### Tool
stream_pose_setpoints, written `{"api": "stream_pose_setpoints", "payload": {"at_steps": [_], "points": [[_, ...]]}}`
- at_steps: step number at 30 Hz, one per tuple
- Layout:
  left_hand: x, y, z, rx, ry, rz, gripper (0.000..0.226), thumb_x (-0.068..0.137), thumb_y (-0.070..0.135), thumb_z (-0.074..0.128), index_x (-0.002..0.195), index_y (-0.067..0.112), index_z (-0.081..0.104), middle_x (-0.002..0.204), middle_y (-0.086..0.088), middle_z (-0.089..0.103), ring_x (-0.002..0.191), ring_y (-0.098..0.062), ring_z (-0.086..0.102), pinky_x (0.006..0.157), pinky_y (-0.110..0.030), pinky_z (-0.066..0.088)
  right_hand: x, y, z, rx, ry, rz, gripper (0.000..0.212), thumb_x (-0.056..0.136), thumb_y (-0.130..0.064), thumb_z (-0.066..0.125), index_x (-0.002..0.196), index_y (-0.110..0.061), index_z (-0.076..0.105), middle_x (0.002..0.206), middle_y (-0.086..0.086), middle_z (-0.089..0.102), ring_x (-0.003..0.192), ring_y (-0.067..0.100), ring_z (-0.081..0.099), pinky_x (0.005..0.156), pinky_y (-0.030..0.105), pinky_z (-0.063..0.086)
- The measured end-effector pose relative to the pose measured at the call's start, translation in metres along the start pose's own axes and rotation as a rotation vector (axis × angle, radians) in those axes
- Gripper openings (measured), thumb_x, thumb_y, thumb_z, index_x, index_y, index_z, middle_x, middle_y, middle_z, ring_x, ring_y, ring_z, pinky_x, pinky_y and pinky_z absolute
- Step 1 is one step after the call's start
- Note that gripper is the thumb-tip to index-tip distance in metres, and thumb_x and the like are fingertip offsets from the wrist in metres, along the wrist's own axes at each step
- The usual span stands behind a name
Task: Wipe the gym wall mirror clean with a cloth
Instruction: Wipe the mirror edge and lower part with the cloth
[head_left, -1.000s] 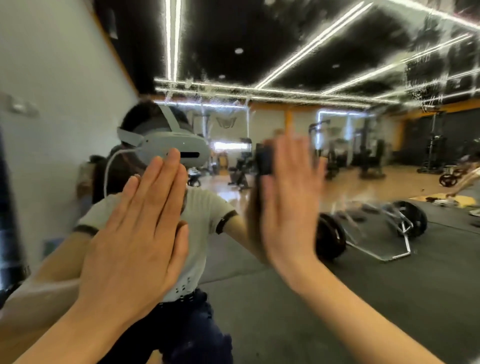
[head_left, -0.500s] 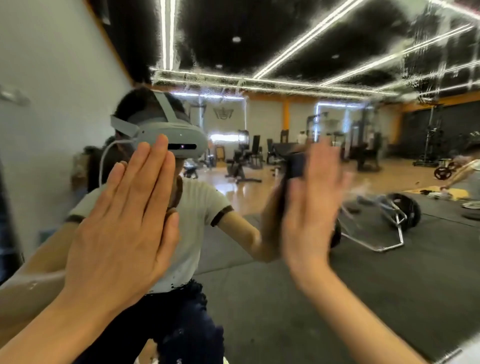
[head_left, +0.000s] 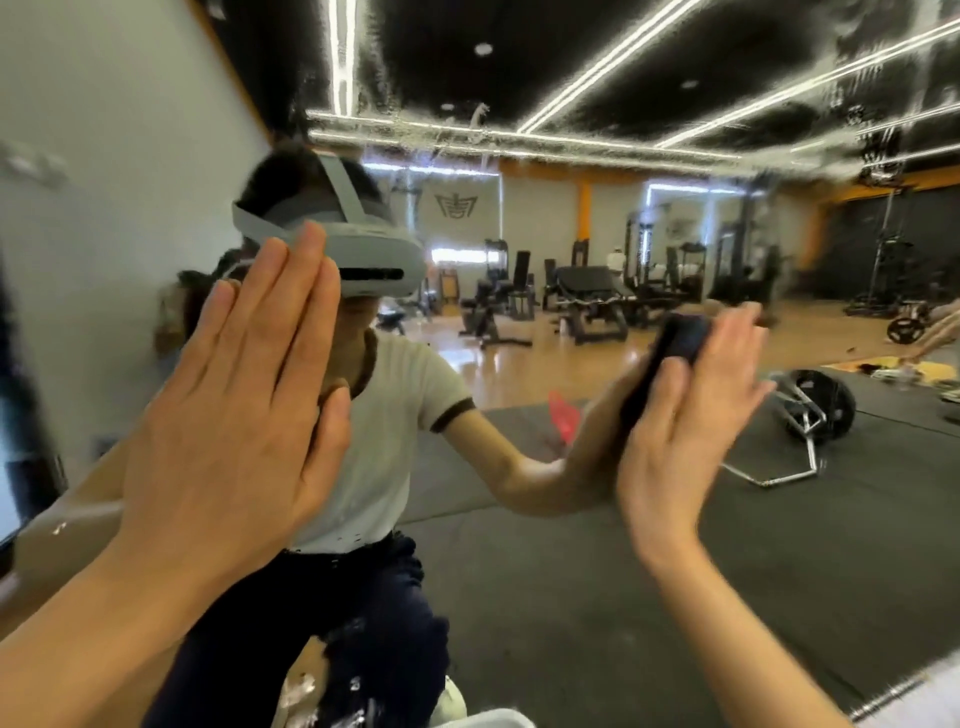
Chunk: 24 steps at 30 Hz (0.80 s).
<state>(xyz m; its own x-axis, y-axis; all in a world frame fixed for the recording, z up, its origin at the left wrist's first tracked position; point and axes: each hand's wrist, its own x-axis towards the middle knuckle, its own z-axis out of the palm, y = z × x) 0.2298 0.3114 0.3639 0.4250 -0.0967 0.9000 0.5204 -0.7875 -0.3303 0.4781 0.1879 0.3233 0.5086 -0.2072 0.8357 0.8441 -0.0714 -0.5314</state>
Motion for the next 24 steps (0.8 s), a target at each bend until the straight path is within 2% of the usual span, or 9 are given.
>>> {"api": "stream_pose_setpoints", "payload": {"at_steps": [2,4,6,8,10,14,17,21,24], "points": [[0.000,0.000,0.000,-0.006,0.002,-0.004,0.068,0.100,0.026,0.031,0.158,-0.003,0.013,0.167,-0.019,0.009,0.156,-0.021,-0.002,0.127,-0.036,-0.001,-0.033,-0.046,0.015,-0.028,-0.103,-0.173,0.057,0.093,-0.005,0.042,0.149,0.001,0.034,0.159,0.018,0.030,0.149,0.029,0.022,0.121,0.056,0.009],[-0.001,0.001,0.001,-0.014,0.010,-0.007,0.068,0.100,0.025,0.033,0.158,-0.003,0.014,0.167,-0.019,0.009,0.156,-0.022,-0.001,0.127,-0.036,-0.001,-0.071,-0.077,0.022,-0.122,-0.219,-0.522,0.060,0.095,-0.011,0.045,0.152,-0.006,0.026,0.159,0.011,0.026,0.152,0.026,0.017,0.125,0.048,0.008],[-0.001,0.001,0.002,-0.011,0.019,-0.007,0.068,0.100,0.025,0.033,0.159,-0.003,0.014,0.168,-0.017,0.007,0.157,-0.023,0.000,0.127,-0.038,-0.001,-0.076,-0.068,0.017,-0.118,-0.324,-0.821,0.057,0.105,-0.022,0.040,0.156,-0.012,0.016,0.163,0.004,0.017,0.155,0.019,0.006,0.126,0.041,0.001],[-0.002,0.000,0.005,0.004,0.023,-0.009,0.067,0.100,0.025,0.031,0.159,-0.002,0.013,0.168,-0.015,0.004,0.157,-0.025,0.000,0.127,-0.042,0.001,-0.050,-0.034,0.006,-0.152,-0.356,-0.915,0.058,0.105,-0.024,0.040,0.156,-0.014,0.015,0.164,-0.002,0.013,0.155,0.016,0.001,0.125,0.040,0.000],[-0.003,-0.002,0.008,0.017,0.007,-0.007,0.067,0.101,0.026,0.028,0.159,-0.002,0.010,0.169,-0.014,0.001,0.157,-0.028,0.001,0.127,-0.046,0.003,-0.021,0.012,-0.010,-0.161,-0.336,-0.730,0.058,0.104,-0.030,0.040,0.157,-0.016,0.020,0.165,-0.005,0.015,0.154,0.012,0.000,0.125,0.043,0.000],[-0.004,-0.005,0.010,0.015,-0.020,-0.015,0.067,0.101,0.027,0.026,0.159,-0.003,0.009,0.169,-0.014,-0.001,0.157,-0.031,0.002,0.127,-0.050,0.006,-0.001,0.075,-0.027,-0.056,-0.066,-0.095,0.054,0.109,-0.029,0.027,0.158,-0.007,0.020,0.165,0.003,0.016,0.154,0.009,0.003,0.125,0.049,0.003],[-0.004,-0.006,0.008,0.016,-0.039,-0.021,0.068,0.101,0.028,0.025,0.159,-0.003,0.009,0.169,-0.014,-0.001,0.157,-0.030,0.001,0.127,-0.050,0.006,-0.030,0.029,-0.010,-0.015,-0.018,-0.011,0.056,0.103,-0.022,0.032,0.156,-0.006,0.023,0.164,0.012,0.023,0.152,0.018,0.012,0.124,0.045,-0.002],[-0.002,-0.005,0.003,0.030,-0.070,-0.027,0.070,0.099,0.030,0.029,0.160,0.000,0.009,0.169,-0.013,-0.003,0.157,-0.028,-0.001,0.127,-0.044,0.000,-0.087,-0.038,0.001,-0.127,-0.326,-0.604,0.063,0.097,-0.019,0.043,0.155,-0.010,0.019,0.164,0.004,0.016,0.155,0.022,0.007,0.125,0.039,-0.005],[-0.006,-0.011,0.001,-0.009,-0.060,0.026,0.073,0.099,0.032,0.031,0.161,0.003,0.006,0.169,-0.009,-0.004,0.157,-0.024,-0.002,0.127,-0.043,0.002,-0.060,-0.007,-0.010,-0.147,-0.387,-0.964,0.064,0.102,-0.023,0.045,0.158,-0.013,0.015,0.166,-0.001,0.008,0.155,0.017,0.005,0.126,0.039,0.001]]}}
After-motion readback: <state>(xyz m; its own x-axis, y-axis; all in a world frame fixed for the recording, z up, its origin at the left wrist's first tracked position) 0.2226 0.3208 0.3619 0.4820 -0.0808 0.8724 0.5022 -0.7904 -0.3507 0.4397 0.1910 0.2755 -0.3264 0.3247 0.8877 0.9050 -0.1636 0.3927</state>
